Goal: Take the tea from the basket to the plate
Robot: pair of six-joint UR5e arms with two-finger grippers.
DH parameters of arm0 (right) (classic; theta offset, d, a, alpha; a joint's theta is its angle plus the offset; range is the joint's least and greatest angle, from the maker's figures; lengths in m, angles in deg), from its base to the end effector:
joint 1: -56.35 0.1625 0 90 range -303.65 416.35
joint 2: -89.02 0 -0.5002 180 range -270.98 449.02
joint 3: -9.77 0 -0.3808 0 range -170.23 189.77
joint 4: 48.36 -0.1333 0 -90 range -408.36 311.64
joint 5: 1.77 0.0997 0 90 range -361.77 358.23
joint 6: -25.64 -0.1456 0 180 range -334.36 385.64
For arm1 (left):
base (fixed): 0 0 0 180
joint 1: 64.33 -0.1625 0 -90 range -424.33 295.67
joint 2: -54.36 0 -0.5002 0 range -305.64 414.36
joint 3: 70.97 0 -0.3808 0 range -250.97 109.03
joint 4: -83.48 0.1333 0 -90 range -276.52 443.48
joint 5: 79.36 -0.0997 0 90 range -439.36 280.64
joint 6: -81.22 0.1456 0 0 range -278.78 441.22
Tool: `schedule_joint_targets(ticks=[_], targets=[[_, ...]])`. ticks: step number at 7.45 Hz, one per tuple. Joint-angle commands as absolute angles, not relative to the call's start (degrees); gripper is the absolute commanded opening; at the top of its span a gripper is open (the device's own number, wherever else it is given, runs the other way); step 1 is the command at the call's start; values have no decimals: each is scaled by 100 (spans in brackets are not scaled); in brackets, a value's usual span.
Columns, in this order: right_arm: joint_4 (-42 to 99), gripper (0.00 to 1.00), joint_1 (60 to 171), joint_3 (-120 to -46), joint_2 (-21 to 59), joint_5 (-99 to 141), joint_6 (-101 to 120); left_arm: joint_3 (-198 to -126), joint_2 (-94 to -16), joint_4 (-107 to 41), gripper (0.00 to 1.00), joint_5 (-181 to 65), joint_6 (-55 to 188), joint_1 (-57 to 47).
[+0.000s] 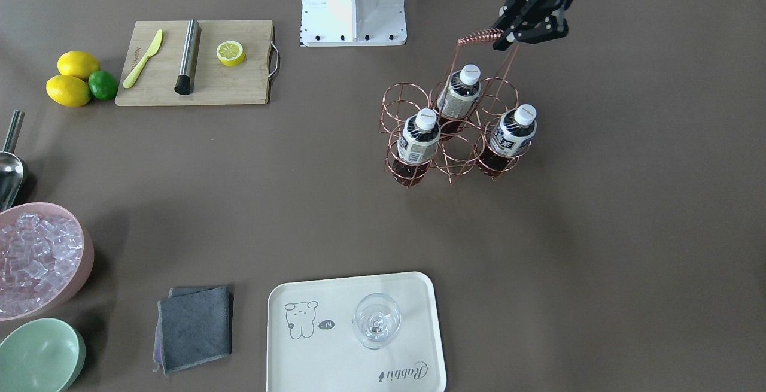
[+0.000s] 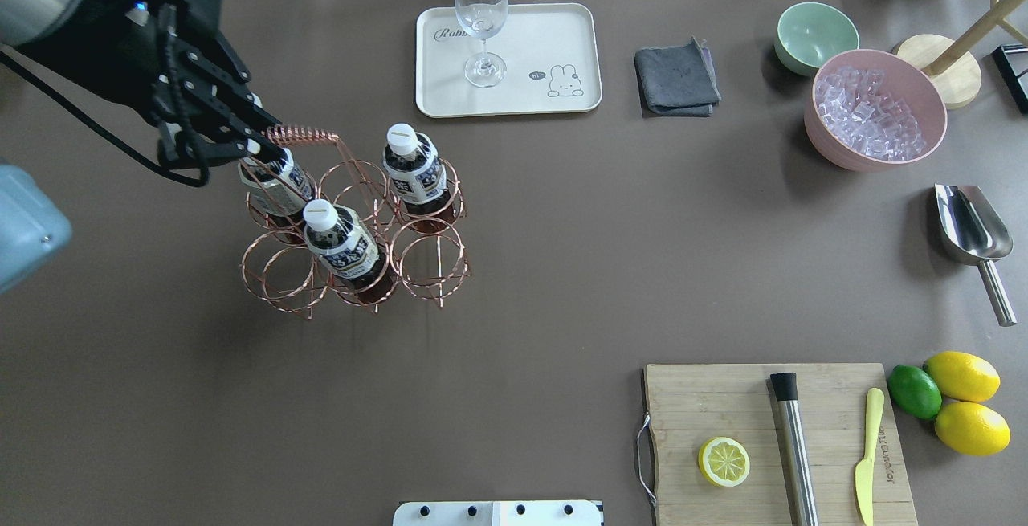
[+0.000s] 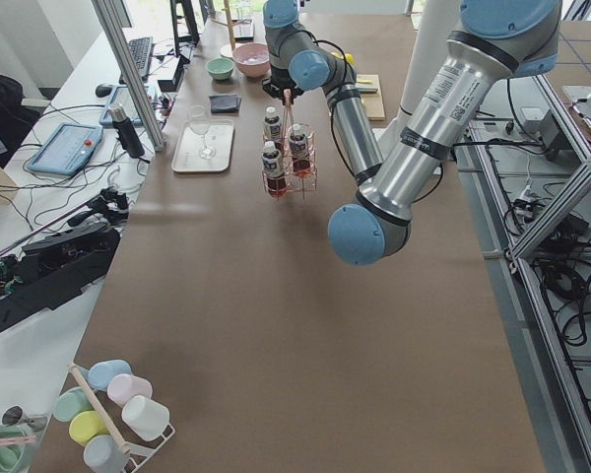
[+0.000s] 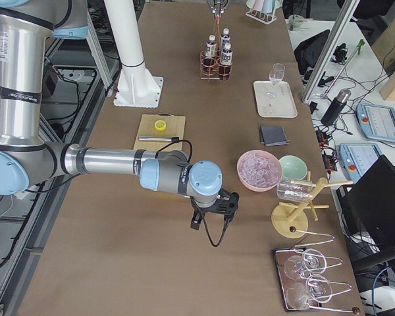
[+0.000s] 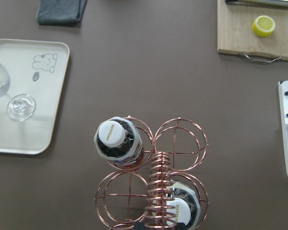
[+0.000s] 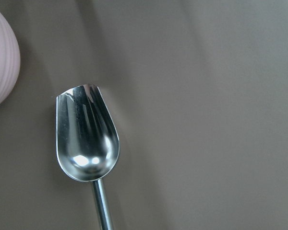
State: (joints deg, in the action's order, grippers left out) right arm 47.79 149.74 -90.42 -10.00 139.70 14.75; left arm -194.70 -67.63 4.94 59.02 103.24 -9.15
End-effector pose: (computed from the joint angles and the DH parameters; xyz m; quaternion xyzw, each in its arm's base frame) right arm 0.0426 -0.3919 0.7477 -0.0674 -0.4303 0.1306 0.8906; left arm 0.2987 -0.4723 0.2152 0.3727 0.4088 0.5507 0.6251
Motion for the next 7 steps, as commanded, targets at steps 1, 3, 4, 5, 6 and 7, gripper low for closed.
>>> schedule_joint_targets(ticks=[1,3,4,5,6,7], targets=[[4788,100,14409,-9682,-968,14287,-127,-19263,-7429,438,0,5188,9687,-1895],[4753,100,13864,-10077,-915,14395,-1071,-19033,-7562,167,0,5090,9416,-2072],[4761,100,13470,-10045,-497,14334,-1736,-19024,-7650,166,0,5046,9293,-2178],[4762,100,12891,-9975,46,14081,-2656,-19016,-7677,166,0,4985,9178,-2318],[4770,100,12381,-9957,556,13827,-3622,-19015,-7773,157,0,4689,9160,-2467],[4788,100,12167,-9957,953,13815,-4250,-18963,-7808,148,0,4677,9090,-2564]])
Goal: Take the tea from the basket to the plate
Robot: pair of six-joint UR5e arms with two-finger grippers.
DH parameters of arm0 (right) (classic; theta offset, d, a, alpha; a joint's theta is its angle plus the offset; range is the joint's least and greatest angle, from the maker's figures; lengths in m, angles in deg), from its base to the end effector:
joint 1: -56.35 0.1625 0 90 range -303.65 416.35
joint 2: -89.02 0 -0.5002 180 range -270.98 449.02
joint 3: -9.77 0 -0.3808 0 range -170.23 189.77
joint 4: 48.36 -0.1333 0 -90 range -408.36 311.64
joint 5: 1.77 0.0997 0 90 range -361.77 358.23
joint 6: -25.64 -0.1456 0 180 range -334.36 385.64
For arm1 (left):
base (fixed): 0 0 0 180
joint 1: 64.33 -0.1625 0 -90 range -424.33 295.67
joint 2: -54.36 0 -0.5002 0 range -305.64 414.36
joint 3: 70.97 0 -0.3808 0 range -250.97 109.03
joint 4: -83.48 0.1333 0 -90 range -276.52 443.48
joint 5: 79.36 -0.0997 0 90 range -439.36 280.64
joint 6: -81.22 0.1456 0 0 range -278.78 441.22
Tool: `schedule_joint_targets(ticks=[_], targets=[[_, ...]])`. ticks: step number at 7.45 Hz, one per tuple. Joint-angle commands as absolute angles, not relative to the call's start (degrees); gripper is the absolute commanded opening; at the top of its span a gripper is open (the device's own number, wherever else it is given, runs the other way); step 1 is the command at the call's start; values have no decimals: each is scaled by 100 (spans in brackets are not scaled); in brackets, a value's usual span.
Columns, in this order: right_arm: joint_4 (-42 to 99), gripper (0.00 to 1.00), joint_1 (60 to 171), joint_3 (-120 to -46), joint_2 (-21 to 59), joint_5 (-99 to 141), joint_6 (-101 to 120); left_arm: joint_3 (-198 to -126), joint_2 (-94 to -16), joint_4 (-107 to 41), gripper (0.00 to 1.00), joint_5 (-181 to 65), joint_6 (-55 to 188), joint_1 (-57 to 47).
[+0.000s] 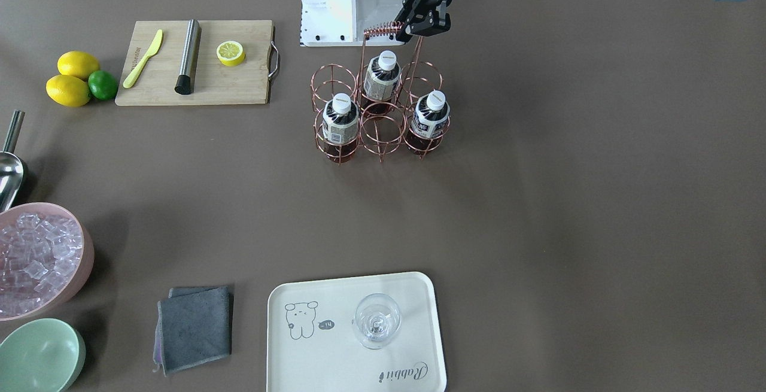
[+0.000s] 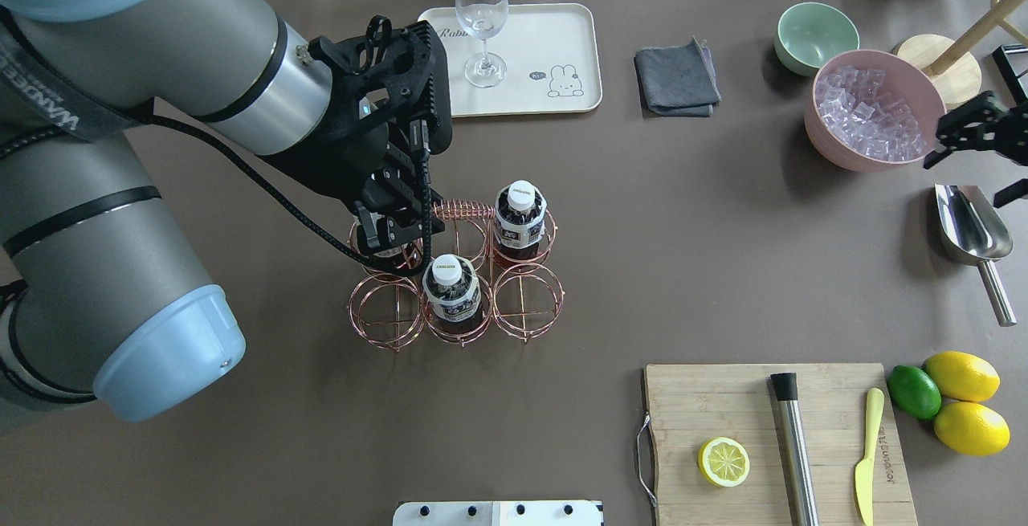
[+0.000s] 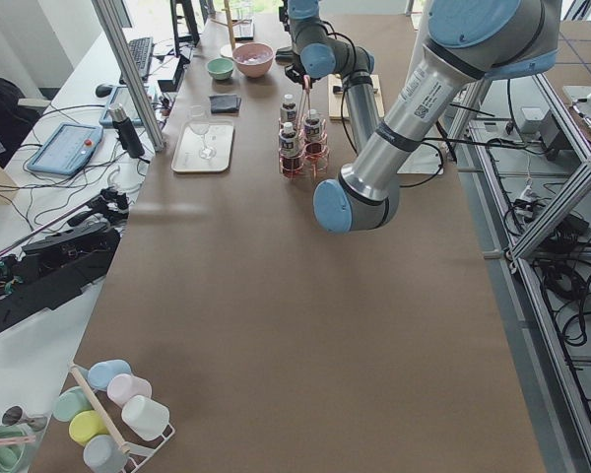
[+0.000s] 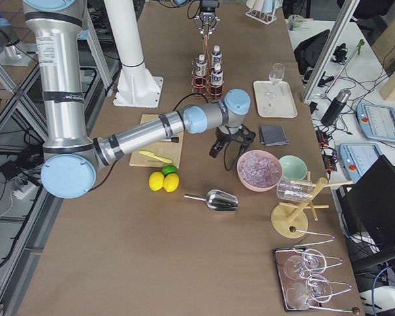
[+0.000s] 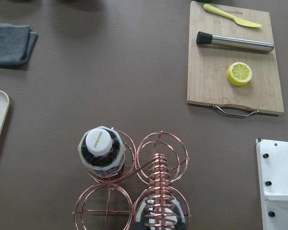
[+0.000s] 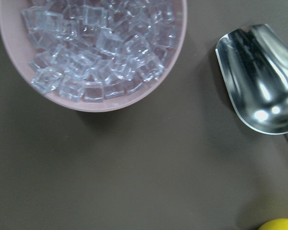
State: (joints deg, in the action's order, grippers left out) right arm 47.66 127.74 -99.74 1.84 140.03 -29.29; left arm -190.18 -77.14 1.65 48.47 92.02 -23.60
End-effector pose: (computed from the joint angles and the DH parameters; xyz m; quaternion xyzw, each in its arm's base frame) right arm -0.1410 -0.4778 0.5758 -0.1566 -0.4227 0.2187 0.8654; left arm 0.4299 -0.4283 0.1423 0.3723 0.4234 0.5504 0.6158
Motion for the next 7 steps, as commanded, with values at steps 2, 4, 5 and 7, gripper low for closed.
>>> schedule_joint_targets(ticks=[2,4,5,7], targets=[[4805,100,11587,-9869,1718,13789,-5532,-18674,-7844,-211,0,4677,9072,-2565],[5050,100,11148,-9737,2273,13667,-5952,-18646,-7853,-248,0,4677,9072,-2565],[5182,100,10884,-9746,2597,13553,-5961,-18672,-7844,-248,0,4677,9063,-2565],[5227,99,10567,-9571,3300,13507,-6222,-18681,-7835,-248,0,4677,9063,-2557]])
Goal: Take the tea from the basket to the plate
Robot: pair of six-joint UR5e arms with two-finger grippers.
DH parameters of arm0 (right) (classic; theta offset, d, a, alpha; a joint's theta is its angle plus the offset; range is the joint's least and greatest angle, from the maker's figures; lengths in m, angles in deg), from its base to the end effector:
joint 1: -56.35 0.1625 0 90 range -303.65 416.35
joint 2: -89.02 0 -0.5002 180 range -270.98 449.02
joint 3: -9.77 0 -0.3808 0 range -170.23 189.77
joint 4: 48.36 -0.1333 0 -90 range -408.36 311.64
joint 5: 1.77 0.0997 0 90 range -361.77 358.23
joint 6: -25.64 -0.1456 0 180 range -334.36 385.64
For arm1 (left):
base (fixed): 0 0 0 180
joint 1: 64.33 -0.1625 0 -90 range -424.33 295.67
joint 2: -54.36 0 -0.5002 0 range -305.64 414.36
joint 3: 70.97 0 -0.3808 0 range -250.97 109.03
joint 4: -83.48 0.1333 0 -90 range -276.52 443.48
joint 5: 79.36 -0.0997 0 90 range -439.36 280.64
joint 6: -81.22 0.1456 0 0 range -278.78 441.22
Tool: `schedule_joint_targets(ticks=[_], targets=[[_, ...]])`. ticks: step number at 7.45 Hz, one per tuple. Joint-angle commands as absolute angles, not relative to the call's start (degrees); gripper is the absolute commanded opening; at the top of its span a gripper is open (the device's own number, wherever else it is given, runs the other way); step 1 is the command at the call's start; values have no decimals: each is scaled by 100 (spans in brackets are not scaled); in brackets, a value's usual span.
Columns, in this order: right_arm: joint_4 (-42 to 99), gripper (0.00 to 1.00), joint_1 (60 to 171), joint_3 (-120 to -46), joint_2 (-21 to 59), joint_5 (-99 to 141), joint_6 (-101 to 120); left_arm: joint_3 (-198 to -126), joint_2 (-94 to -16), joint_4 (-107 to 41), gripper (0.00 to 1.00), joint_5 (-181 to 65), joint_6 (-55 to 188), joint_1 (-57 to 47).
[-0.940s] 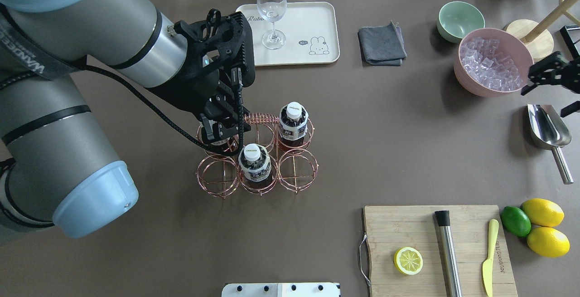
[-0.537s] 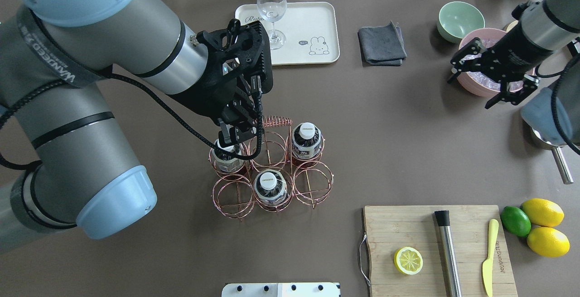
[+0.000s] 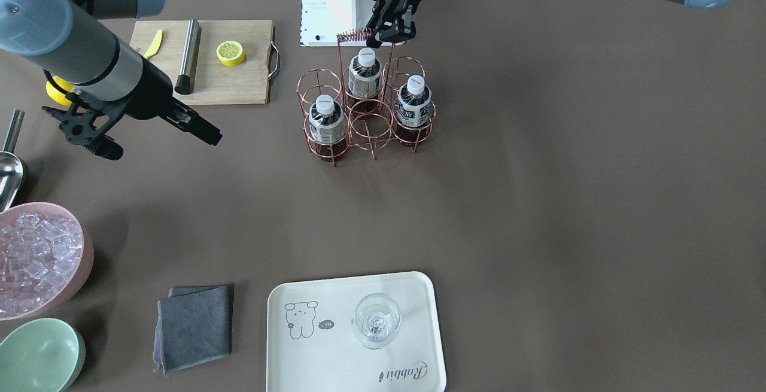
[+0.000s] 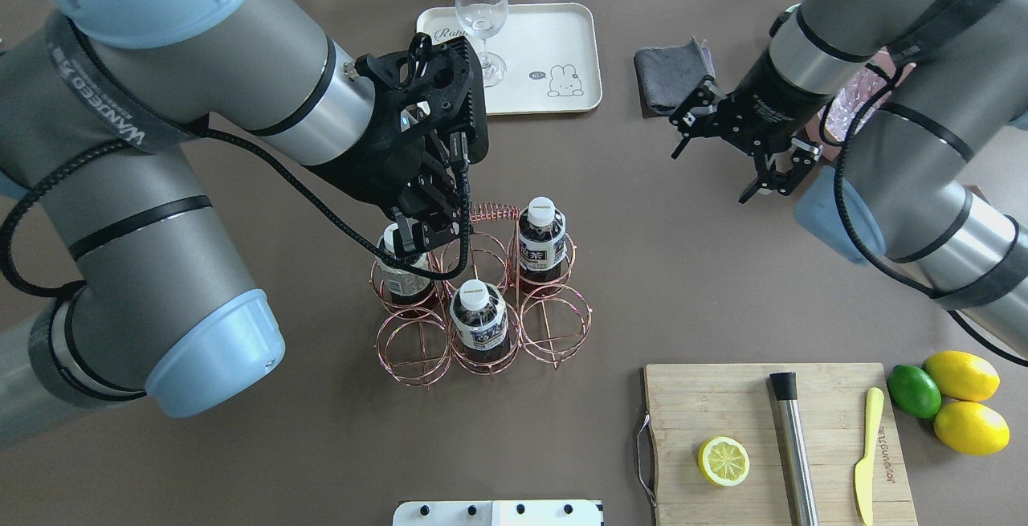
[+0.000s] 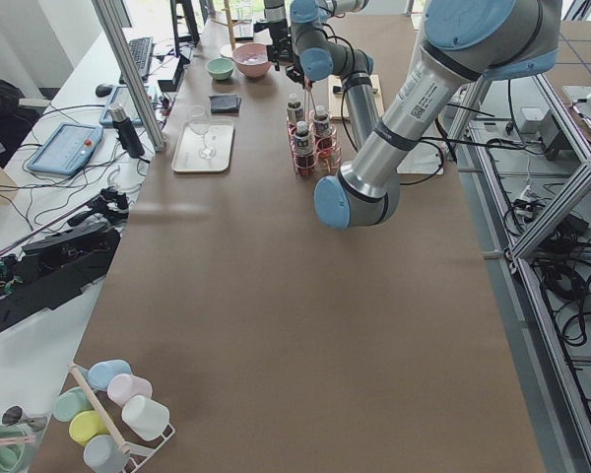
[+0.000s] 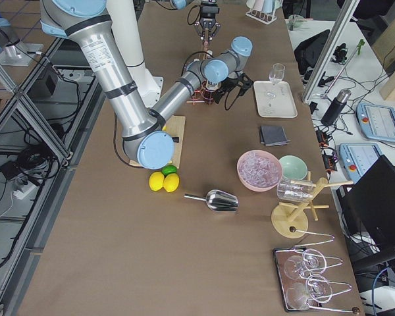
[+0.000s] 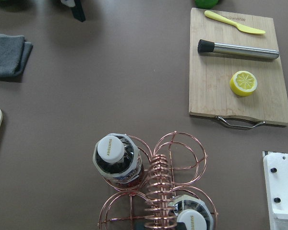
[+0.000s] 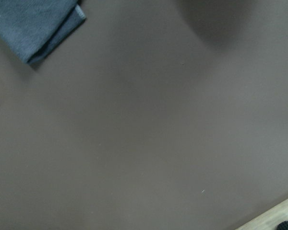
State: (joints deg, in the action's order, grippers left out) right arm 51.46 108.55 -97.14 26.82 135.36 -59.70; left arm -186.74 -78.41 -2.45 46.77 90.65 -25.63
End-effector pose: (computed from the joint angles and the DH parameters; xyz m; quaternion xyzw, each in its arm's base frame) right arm -0.3727 -0.5239 0.3613 -0.2046 -0.4232 0.2428 0.8486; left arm 0.4605 -0.4297 0.1360 0.3799 0.4262 0.5492 0.6102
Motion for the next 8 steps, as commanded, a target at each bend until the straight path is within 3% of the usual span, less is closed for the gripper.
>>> schedule_joint_targets(ticks=[1,6,8], targets=[[5201,99,10383,-9570,3469,13490,-6712,-18690,-7826,-248,0,4677,9063,-2548],[5166,99,9889,-9175,4129,13244,-6935,-18699,-7800,-239,0,4677,9063,-2522],[5166,90,9845,-9078,4208,13200,-6980,-18699,-7791,-248,0,4668,9072,-2522]])
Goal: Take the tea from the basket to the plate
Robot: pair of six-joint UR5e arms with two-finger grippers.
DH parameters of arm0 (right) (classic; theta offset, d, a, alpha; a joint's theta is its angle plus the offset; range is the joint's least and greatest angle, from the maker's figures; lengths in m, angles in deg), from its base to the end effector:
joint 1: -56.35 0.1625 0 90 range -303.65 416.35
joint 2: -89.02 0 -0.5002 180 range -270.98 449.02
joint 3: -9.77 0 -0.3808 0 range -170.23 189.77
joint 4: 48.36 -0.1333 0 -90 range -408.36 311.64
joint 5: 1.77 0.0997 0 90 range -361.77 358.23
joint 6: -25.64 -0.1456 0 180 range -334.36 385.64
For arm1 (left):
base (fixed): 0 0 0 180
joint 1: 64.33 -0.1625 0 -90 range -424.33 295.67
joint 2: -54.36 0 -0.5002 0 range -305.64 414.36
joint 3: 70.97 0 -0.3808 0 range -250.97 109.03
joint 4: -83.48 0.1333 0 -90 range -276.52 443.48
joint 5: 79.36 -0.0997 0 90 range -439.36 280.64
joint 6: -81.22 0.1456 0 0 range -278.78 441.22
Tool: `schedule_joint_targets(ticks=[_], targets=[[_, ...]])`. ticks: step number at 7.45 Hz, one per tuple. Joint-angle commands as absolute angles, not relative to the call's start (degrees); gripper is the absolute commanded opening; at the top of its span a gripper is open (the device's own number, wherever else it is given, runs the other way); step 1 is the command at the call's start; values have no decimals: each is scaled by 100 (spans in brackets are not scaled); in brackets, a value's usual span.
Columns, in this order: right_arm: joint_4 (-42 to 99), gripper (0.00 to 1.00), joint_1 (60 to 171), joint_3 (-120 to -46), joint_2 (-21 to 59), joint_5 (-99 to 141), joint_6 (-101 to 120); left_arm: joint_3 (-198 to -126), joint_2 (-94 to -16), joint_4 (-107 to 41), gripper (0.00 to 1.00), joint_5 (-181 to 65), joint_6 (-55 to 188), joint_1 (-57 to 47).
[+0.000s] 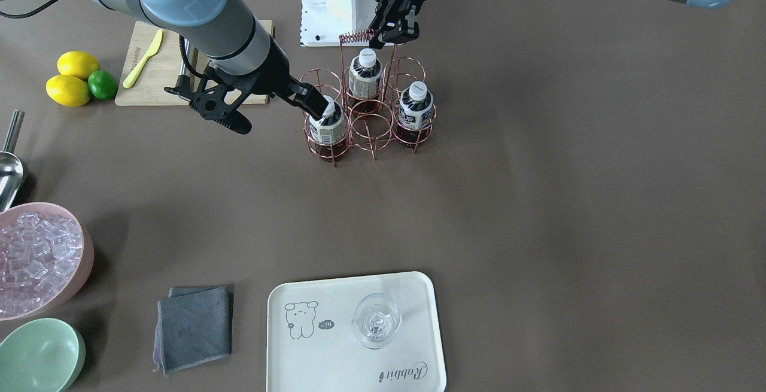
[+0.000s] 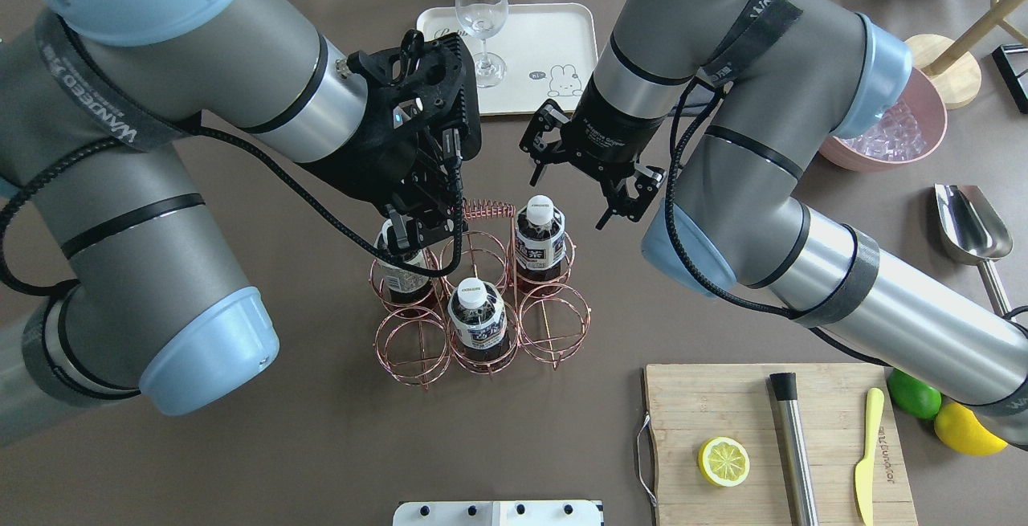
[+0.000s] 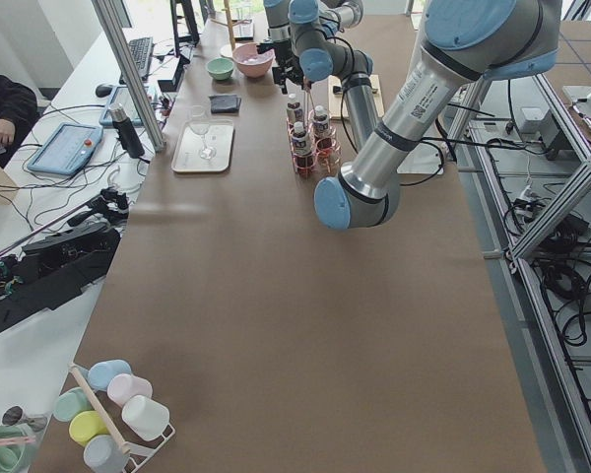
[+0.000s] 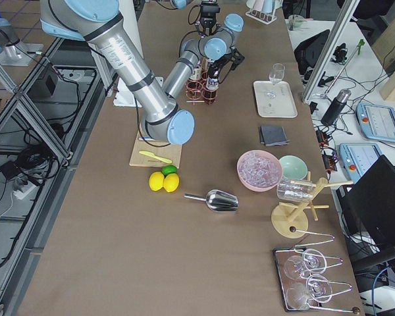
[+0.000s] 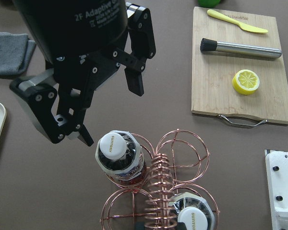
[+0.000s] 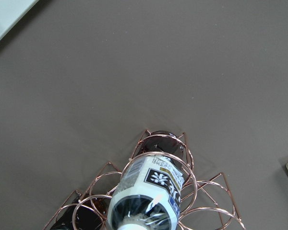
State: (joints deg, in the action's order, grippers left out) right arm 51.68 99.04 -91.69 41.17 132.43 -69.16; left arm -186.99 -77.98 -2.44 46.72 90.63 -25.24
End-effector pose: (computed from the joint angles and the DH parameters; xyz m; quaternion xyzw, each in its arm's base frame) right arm -0.4972 -0.5019 0.2337 -0.2188 -0.4387 0.2186 0.8437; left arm 0.4564 -0.4320 0.1395 0.3801 0.4244 0.5470 0.6134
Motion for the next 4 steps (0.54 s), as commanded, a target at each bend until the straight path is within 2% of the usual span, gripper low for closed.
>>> schedule_joint_targets(ticks=[1,3,4], targets=[[5157,87,9775,-8930,4339,13069,-7024,-18699,-7782,-248,0,4677,9063,-2513],[5157,83,9739,-8595,4604,13024,-7016,-18699,-7782,-239,0,4668,9072,-2513],[5157,60,9722,-8620,4596,13024,-7033,-18699,-7782,-239,0,4668,9072,-2513]])
